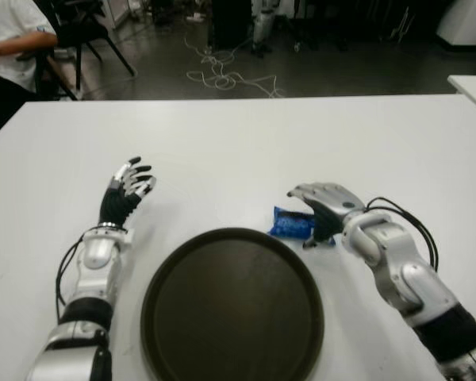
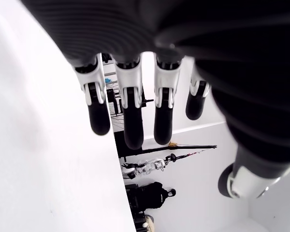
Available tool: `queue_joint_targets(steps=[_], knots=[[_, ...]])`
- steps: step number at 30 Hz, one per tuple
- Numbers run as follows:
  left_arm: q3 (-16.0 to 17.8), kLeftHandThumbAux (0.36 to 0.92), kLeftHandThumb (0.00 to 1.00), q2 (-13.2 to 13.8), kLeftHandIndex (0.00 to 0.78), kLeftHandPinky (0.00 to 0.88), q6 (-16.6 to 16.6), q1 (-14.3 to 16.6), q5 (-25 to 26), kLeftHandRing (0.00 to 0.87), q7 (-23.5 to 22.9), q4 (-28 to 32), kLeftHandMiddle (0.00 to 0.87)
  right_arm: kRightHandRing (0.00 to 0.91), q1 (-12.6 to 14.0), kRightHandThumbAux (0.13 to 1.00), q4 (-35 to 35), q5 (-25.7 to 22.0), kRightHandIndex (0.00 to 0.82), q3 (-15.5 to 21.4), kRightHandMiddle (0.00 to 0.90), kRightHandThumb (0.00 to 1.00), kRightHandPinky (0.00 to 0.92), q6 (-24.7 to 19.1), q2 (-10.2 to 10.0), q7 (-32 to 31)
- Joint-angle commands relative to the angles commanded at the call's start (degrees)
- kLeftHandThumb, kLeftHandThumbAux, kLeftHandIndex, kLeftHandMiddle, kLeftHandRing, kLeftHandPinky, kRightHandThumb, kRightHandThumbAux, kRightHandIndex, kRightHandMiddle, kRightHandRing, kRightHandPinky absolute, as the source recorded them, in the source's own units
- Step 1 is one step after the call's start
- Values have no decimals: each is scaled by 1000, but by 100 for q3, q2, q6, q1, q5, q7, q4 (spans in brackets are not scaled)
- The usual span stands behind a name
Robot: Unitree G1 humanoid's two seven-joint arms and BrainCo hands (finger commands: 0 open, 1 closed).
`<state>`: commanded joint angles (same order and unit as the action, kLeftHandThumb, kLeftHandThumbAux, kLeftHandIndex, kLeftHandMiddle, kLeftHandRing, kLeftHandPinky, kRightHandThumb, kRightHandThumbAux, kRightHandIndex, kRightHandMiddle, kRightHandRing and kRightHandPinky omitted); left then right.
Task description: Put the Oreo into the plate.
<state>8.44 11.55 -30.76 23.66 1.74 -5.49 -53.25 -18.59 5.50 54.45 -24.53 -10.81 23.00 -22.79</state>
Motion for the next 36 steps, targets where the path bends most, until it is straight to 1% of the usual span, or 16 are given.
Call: queue_joint_targets(steps=[1,6,12,20,26,28,36], knots=[[-4,621,176,3,145,223,-4,3,-8,236,4,-7,238,101,-36,821,131,-15,100,-6,116,0,84,21,-13,67],[-9,606,168,-2,147,206,-15,10,-15,229,0,-11,235,104,-46,832,85,8,105,-20,117,0,86,-52,-15,52],[-18,605,165,-25,153,228,-48,-10,-28,234,23,45,238,110,-68,850,163,-69,108,30,122,0,90,-95,-52,122],[-29,613,171,-23,155,230,-88,-29,-51,241,53,61,239,111,-149,836,431,-218,110,63,123,0,89,-218,-160,292],[-7,651,188,-55,150,234,-29,-27,12,239,21,98,242,120,-192,805,590,-323,121,82,136,0,88,-334,-246,447],[-5,658,188,-60,153,220,-16,-27,18,237,27,108,244,129,-203,799,629,-367,131,81,145,0,91,-327,-250,493],[-22,649,159,-72,150,220,42,-35,-26,235,111,165,241,143,-249,774,748,-451,144,56,162,0,101,-349,-260,586]])
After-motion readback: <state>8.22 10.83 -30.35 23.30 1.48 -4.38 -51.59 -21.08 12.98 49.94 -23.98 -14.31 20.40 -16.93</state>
